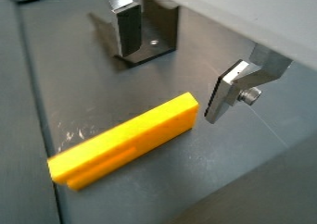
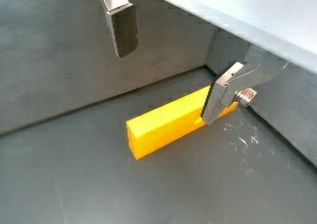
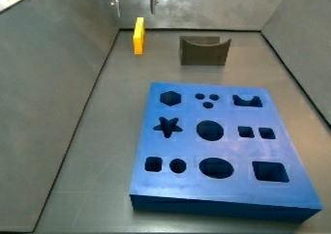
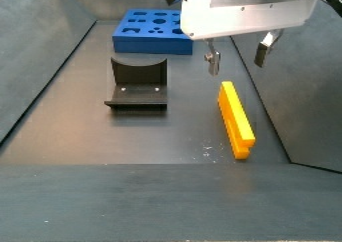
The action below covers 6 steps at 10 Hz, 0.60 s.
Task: Pick up the double-square object. Move up. Rotate the double-square object. Place the double-square object on the fixture. Regrasp the double-square object. Move to above the board. Insert the double-square object.
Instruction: Rotate the double-square object.
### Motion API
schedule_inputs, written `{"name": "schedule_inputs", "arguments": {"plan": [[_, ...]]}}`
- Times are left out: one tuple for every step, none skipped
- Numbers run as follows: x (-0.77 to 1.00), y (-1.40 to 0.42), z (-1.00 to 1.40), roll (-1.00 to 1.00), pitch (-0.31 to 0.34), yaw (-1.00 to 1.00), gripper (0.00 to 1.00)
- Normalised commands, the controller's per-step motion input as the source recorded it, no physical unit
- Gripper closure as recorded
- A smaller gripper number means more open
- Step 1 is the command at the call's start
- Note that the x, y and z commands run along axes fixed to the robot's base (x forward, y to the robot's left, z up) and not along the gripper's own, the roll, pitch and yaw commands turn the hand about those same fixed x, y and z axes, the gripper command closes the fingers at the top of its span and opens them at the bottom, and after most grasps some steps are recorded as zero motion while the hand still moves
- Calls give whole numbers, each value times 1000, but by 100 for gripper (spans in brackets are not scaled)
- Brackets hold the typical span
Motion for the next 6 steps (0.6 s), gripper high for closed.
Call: {"name": "schedule_inputs", "arguments": {"plan": [[38,4,-81,2,-5,1000,0],[40,3,-67,2,-6,1000,0],[43,3,-60,2,-6,1000,0],[45,3,-55,2,-7,1000,0],[48,3,-49,2,-7,1000,0],[50,3,-42,2,-8,1000,0]]}}
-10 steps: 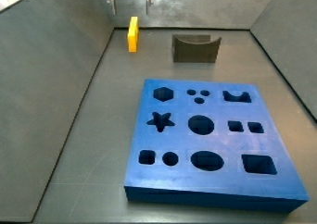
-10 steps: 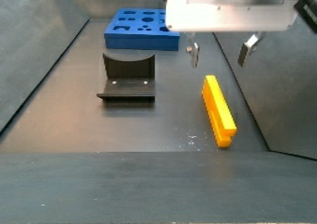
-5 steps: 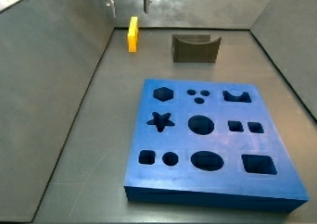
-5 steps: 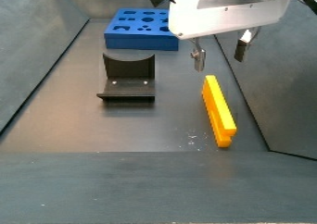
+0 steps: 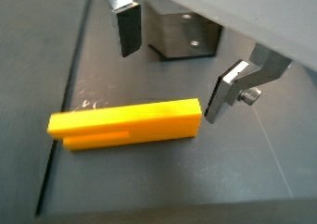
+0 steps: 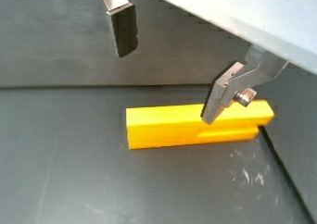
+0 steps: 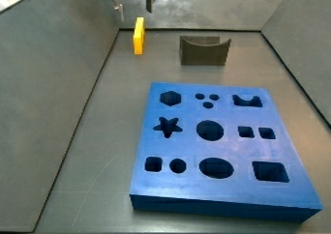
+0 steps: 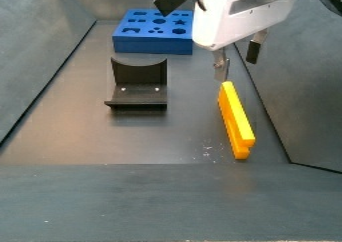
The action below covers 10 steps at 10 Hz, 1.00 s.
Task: Pick up the double-square object. Move up. Rotate the double-square object. Place the double-square object on the fixture. Regrasp the double-square object. Move to above the board. Insert the double-square object.
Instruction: Rotate the double-square object.
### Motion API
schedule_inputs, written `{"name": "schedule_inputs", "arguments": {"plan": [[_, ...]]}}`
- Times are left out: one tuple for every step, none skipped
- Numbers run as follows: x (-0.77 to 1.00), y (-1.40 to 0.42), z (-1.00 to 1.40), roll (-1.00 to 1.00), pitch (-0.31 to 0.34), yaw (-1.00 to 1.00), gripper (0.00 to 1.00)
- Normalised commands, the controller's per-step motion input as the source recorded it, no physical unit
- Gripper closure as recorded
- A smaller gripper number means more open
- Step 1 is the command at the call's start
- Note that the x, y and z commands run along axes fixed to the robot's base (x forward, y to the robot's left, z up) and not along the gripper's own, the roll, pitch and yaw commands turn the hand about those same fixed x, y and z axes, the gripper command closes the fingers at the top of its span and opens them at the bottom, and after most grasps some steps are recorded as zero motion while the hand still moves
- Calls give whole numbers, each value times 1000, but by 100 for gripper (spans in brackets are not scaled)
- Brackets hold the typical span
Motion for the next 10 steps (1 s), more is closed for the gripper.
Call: {"name": "schedule_inputs", "arguments": {"plan": [[49,3,-40,2,-8,1000,0],[49,3,-38,2,-9,1000,0],[49,3,-37,2,-9,1000,0],[49,3,-36,2,-9,1000,0],[48,3,-36,2,-10,1000,0],[49,3,-36,2,-10,1000,0],[48,3,-35,3,-10,1000,0],[48,3,-35,3,-11,1000,0],[48,3,-35,3,-11,1000,0],[48,3,-35,3,-12,1000,0]]}}
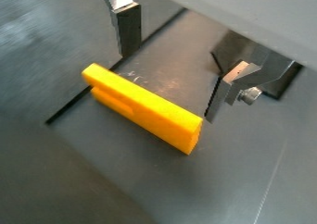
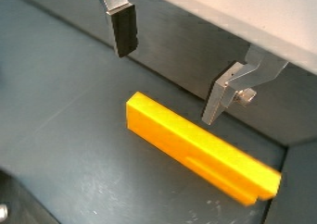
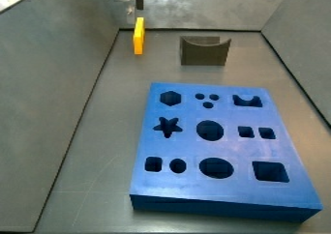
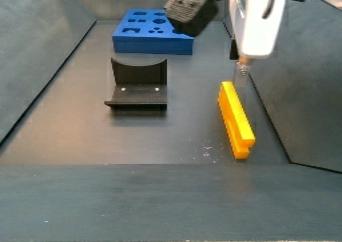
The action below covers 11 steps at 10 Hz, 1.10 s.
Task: Pick up the double-square object. Move up. Rotate the double-square object. Place the double-square object on the fixture. Regrasp the double-square object. Move to above the board. Insert the double-square object.
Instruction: Rotate the double-square object.
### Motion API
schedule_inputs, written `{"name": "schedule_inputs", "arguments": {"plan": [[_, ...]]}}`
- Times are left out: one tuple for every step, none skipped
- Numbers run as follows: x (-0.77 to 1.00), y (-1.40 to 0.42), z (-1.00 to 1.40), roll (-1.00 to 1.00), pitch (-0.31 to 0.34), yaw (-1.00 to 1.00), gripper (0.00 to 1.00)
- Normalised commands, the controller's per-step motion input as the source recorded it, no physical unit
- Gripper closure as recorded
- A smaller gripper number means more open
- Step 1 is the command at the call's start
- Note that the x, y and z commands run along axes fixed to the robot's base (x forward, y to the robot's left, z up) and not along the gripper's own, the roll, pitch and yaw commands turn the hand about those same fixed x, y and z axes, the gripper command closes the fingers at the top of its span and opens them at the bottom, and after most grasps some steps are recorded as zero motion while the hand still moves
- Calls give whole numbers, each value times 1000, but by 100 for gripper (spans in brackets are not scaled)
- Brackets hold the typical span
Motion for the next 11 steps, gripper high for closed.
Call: {"name": "schedule_inputs", "arguments": {"plan": [[48,3,-35,3,-12,1000,0],[48,3,-35,3,-13,1000,0],[48,3,-35,3,-13,1000,0],[48,3,-34,3,-14,1000,0],[48,3,-34,3,-14,1000,0],[48,3,-34,4,-15,1000,0],[48,3,-34,4,-16,1000,0],[48,3,-34,4,-17,1000,0],[48,3,-34,4,-18,1000,0],[48,3,-34,5,-19,1000,0],[48,3,-34,5,-20,1000,0]]}}
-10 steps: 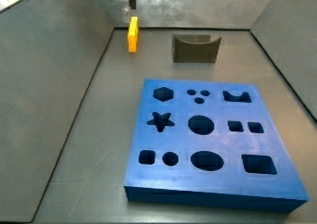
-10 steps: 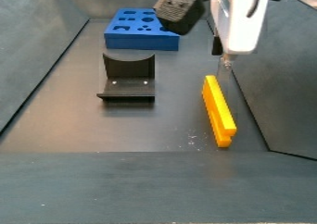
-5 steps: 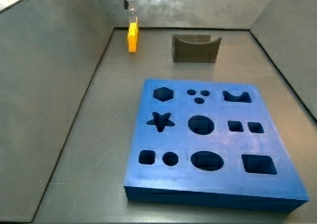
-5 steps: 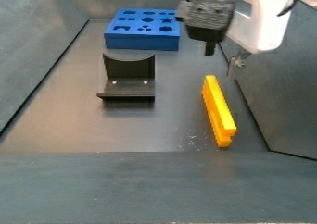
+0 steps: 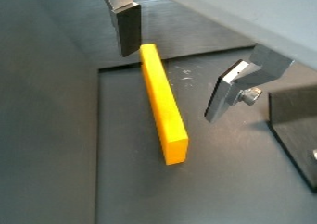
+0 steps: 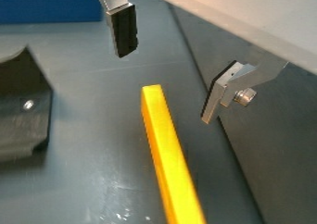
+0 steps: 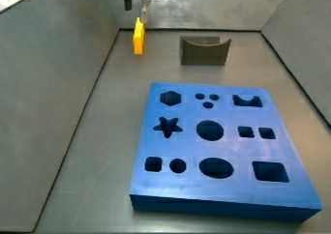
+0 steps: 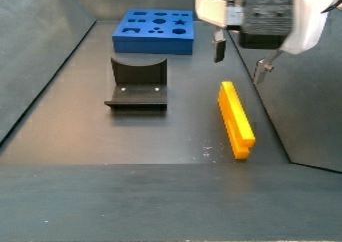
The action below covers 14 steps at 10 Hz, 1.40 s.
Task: Pick up the double-square object. Move up. Rotate the double-square object. Place the double-square object on the fixture. Regrasp the double-square object. Move to above the board. Insert the double-square object.
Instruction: Rotate the double-square object.
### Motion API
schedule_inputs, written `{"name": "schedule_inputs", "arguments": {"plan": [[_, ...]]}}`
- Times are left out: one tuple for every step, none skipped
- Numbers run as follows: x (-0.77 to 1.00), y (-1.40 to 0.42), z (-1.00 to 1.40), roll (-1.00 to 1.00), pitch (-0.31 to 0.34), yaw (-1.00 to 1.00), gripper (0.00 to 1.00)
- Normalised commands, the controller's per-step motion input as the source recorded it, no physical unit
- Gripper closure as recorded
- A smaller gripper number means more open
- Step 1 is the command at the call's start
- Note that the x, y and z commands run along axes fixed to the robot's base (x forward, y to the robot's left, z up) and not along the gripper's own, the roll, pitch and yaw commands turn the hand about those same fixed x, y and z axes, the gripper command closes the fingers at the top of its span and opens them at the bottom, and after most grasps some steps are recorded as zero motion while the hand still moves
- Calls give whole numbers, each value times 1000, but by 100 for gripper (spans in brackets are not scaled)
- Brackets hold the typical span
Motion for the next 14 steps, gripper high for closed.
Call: {"name": "schedule_inputs", "arguments": {"plan": [[48,3,-34,5,-22,1000,0],[48,3,-34,6,-24,1000,0],[48,3,-34,6,-25,1000,0],[47,3,-34,7,-28,1000,0],[47,2,-34,8,-31,1000,0],[47,2,-35,8,-34,1000,0],[46,2,-35,9,-38,1000,0],[46,2,-35,11,-45,1000,0],[45,2,-36,13,-52,1000,0],[45,2,-36,14,-58,1000,0],[43,2,-37,20,-80,991,0],[42,1,-38,20,-80,749,0],[39,1,-40,19,-78,507,0],[36,0,-42,19,-77,283,0]]}}
